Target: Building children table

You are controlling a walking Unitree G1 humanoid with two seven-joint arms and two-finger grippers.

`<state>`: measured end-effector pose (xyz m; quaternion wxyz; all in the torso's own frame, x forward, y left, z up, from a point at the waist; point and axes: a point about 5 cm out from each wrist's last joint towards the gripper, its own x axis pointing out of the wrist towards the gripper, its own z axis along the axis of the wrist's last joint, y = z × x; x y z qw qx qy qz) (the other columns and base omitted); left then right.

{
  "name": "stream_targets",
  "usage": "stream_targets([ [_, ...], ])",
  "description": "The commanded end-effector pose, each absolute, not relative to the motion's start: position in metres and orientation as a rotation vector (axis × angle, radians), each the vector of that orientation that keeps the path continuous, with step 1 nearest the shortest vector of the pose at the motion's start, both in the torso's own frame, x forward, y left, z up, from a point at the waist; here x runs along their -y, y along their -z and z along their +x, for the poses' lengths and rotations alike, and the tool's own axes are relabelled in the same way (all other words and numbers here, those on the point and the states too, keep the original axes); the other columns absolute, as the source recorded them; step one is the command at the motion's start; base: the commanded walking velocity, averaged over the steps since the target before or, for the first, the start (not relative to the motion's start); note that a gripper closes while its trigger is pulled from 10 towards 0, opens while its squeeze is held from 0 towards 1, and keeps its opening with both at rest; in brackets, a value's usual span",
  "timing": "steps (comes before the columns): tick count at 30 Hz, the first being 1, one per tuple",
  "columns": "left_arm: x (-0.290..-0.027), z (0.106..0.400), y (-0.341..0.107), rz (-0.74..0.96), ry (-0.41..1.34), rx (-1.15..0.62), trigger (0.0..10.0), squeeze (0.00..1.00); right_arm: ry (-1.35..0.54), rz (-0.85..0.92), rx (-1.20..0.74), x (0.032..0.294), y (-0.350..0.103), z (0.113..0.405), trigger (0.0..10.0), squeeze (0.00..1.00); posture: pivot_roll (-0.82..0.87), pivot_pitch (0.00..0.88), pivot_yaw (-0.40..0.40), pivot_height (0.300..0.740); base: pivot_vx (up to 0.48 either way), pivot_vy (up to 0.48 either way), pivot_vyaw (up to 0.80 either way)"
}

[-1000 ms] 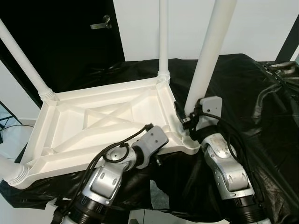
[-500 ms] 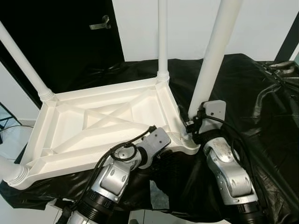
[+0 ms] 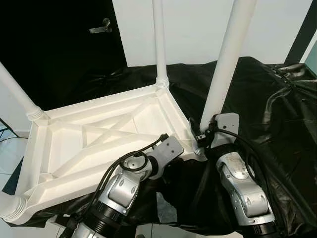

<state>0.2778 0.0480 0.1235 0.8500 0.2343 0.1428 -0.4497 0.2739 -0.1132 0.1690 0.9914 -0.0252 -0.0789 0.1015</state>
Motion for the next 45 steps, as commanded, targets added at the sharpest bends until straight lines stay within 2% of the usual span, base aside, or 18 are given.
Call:
stream_targets([
  [1, -0.055, 0.28, -0.117, 0.53, 0.888, -0.339, 10.0, 0.0, -0.185, -0.044, 0.171, 0.115, -0.173, 0.275, 10.0, 0.0, 0.02, 0.0, 0.077, 0.74, 0.0, 0.0, 0.0],
  [9, -0.057, 0.278, -0.119, 0.519, 0.89, -0.34, 10.0, 0.0, -0.099, 0.072, 0.082, 0.128, -0.154, 0.278, 10.0, 0.0, 0.03, 0.0, 0.072, 0.74, 0.0, 0.0, 0.0],
  [20, -0.062, 0.279, -0.12, 0.52, 0.867, -0.349, 10.0, 0.0, -0.054, 0.127, 0.008, 0.14, -0.139, 0.285, 10.0, 0.0, 0.03, 0.0, 0.075, 0.74, 0.0, 0.0, 0.0],
  [30, -0.064, 0.281, -0.122, 0.523, 0.858, -0.35, 10.0, 0.0, -0.165, 0.056, 0.035, 0.119, -0.149, 0.3, 10.0, 0.0, 0.04, 0.0, 0.069, 0.74, 0.0, 0.0, 0.0],
  [37, -0.064, 0.281, -0.124, 0.525, 0.848, -0.346, 10.0, 0.0, -0.225, 0.041, 0.036, 0.101, -0.148, 0.296, 10.0, 0.0, 0.05, 0.0, 0.059, 0.74, 0.0, 0.0, 0.0],
  [45, -0.065, 0.28, -0.123, 0.528, 0.842, -0.348, 10.0, 0.0, -0.213, 0.024, 0.03, 0.105, -0.146, 0.291, 10.0, 0.0, 0.05, 0.0, 0.06, 0.74, 0.0, 0.0, 0.0],
])
